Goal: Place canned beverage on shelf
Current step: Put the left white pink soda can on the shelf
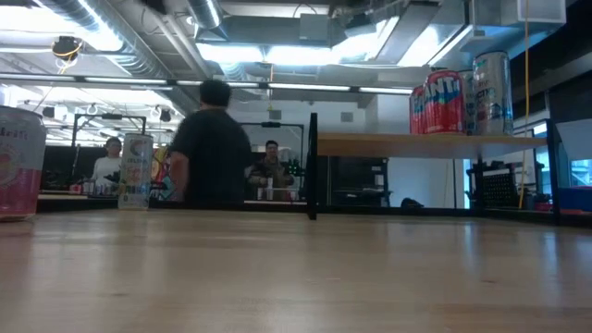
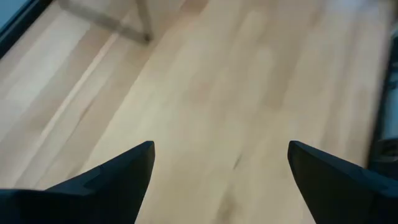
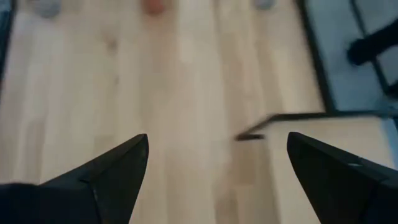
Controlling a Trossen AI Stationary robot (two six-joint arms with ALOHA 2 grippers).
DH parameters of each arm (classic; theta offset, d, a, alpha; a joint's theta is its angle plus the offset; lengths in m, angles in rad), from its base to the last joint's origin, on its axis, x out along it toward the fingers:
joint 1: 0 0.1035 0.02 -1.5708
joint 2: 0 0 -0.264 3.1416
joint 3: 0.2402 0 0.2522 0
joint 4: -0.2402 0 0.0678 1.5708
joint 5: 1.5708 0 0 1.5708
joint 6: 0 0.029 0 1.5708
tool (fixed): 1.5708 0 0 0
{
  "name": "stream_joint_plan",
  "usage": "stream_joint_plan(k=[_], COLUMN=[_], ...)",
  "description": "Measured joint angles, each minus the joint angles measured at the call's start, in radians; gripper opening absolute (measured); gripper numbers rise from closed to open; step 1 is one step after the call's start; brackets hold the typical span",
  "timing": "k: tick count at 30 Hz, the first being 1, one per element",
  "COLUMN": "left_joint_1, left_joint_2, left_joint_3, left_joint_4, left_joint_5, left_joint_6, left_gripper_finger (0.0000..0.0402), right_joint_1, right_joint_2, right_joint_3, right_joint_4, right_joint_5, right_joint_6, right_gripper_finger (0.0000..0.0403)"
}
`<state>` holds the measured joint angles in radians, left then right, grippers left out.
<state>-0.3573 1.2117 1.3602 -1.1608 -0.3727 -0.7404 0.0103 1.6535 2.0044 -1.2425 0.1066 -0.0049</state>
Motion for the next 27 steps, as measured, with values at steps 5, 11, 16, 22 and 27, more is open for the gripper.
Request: stream_joint_plan(k=[5, 11, 16, 22, 27], left_joint_1=[0.0, 0.023, 0.067, 0.132, 0.162], left_joint_2=[-0.016, -0.091, -0.197, -0.279, -0.292], left_joint_3=[0.0, 0.0, -0.024, -0.116, -0.162], left_joint_4=[-0.19, -0.289, -0.311, -0.317, -0.315], left_joint_5=[0.006, 0.015, 0.016, 0.053, 0.091], left_joint_6=[-0.043, -0.042, -0.063, -0.096, -0.121], left_gripper_finger=[0.0357, 0.0357, 0.0357, 0.0357, 0.0357], right_joint_1=[0.101, 0.153, 0.183, 0.206, 0.234], right_joint_2=[0.002, -0.002, -0.033, -0.078, -0.08], right_joint_3=[-0.068, -0.147, -0.244, -0.355, -0.412], right_joint_4=[0.022, 0.047, 0.148, 0.231, 0.25], right_joint_5=[-0.012, -0.009, -0.009, -0.01, -0.009], right_joint_6=[0.028, 0.108, 0.155, 0.22, 0.276], right_gripper_finger=[0.0369, 0.0369, 0.0369, 0.0369, 0.0369])
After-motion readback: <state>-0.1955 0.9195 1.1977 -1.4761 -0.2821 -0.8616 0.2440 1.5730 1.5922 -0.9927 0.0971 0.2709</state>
